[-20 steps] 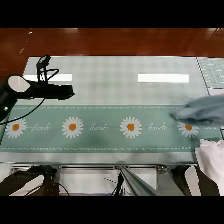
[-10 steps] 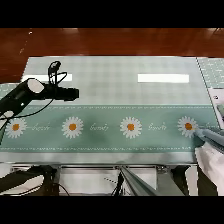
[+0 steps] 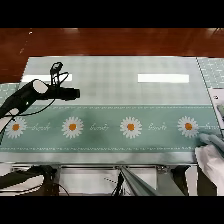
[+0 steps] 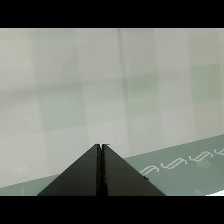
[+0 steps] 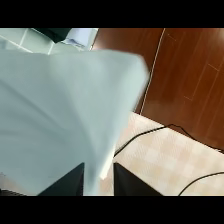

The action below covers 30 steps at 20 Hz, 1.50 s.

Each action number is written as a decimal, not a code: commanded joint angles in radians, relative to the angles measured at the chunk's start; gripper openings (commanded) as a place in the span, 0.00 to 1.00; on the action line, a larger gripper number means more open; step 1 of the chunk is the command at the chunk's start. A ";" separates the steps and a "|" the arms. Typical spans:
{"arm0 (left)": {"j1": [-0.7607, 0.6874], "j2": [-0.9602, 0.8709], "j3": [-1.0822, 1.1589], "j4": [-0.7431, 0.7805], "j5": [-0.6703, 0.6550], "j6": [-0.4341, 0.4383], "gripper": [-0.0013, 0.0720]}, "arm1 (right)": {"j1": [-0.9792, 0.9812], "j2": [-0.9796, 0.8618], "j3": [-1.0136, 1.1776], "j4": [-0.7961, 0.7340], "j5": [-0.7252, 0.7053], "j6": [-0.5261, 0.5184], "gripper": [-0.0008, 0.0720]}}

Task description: Fold the shirts.

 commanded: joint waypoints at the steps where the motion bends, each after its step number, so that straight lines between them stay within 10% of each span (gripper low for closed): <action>1: 0.000 0.000 0.001 0.001 0.003 0.003 0.05 | 0.000 0.005 0.001 -0.042 0.005 -0.040 0.41; 5: 0.000 0.033 0.036 0.001 -0.045 0.003 0.05 | 0.000 0.022 0.001 -0.043 -0.049 -0.043 0.41; 9: 0.010 0.128 0.136 0.002 -0.106 0.006 0.06 | 0.000 0.021 0.006 0.308 -0.272 -0.044 0.41; 13: 0.000 0.253 0.307 0.001 -0.198 0.089 0.77 | 0.000 -0.005 0.006 1.045 -0.526 -0.080 0.49; 16: -0.043 0.299 0.418 0.042 -0.279 0.090 0.81 | 0.100 -0.091 0.006 1.416 -0.525 -0.204 0.53; 20: -0.200 0.295 0.478 0.402 -0.528 -0.171 0.81 | 0.427 -0.220 0.003 1.014 -0.386 -0.231 0.55; 22: -0.297 0.279 0.477 0.581 -0.654 -0.246 0.81 | 0.592 -0.282 -0.012 0.818 -0.357 -0.216 0.75; 24: -0.355 0.254 0.477 0.600 -0.709 -0.251 0.99 | 0.718 -0.334 -0.023 0.742 -0.369 -0.209 0.76; 30: -0.402 0.177 0.477 0.599 -0.761 -0.393 0.99 | 0.899 -0.434 -0.023 0.716 -0.407 -0.204 0.76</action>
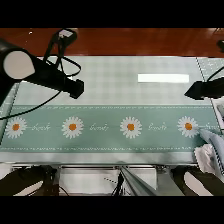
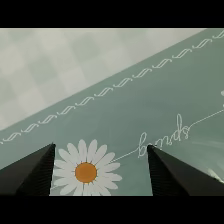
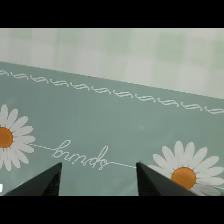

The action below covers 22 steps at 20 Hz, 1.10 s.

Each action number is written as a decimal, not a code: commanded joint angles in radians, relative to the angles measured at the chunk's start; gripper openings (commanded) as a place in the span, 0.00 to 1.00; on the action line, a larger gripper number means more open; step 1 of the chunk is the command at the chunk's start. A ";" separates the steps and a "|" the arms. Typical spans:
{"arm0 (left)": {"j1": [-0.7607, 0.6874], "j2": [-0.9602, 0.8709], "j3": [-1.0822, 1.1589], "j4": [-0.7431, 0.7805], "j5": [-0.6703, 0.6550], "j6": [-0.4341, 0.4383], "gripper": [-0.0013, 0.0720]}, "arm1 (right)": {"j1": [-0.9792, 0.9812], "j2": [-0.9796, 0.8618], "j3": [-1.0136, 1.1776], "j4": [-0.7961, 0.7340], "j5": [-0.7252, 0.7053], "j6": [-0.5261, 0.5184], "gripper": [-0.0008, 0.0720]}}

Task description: Fold the shirts.

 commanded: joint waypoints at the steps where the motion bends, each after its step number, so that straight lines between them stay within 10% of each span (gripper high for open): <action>1: -0.023 -0.035 0.003 0.033 -0.050 -0.070 0.99 | 0.084 -0.045 -0.002 -0.039 -0.016 0.002 0.76; 22: -0.022 -0.040 0.003 0.033 -0.051 -0.070 0.99 | 0.084 -0.040 -0.002 -0.008 -0.016 0.004 0.76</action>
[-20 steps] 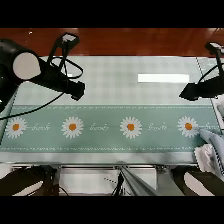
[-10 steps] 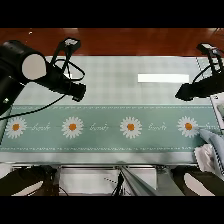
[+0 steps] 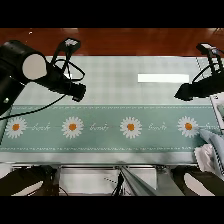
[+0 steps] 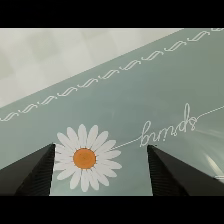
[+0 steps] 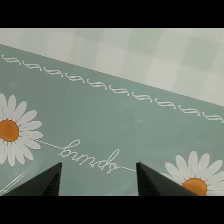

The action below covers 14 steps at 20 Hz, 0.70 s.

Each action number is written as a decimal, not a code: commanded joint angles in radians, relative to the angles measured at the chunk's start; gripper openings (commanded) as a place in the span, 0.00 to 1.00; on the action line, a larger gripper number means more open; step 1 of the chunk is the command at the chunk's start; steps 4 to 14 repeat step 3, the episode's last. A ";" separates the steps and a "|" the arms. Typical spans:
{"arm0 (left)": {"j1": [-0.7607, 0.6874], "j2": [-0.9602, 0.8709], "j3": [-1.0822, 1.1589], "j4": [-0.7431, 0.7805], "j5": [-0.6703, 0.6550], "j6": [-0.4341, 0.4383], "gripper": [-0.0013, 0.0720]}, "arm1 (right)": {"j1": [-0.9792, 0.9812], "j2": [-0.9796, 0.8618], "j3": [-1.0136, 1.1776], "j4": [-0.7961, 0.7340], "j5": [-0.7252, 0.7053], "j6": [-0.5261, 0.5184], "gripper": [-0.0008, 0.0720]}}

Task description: Fold the shirts.

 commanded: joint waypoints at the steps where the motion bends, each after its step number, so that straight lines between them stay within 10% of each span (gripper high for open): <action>1: 0.000 0.000 0.001 0.000 0.000 0.000 0.99 | 0.000 0.000 0.000 0.001 0.000 0.000 0.76; 14: 0.000 0.000 0.001 0.000 0.000 0.000 0.99 | 0.000 0.000 0.000 0.001 0.000 0.000 0.76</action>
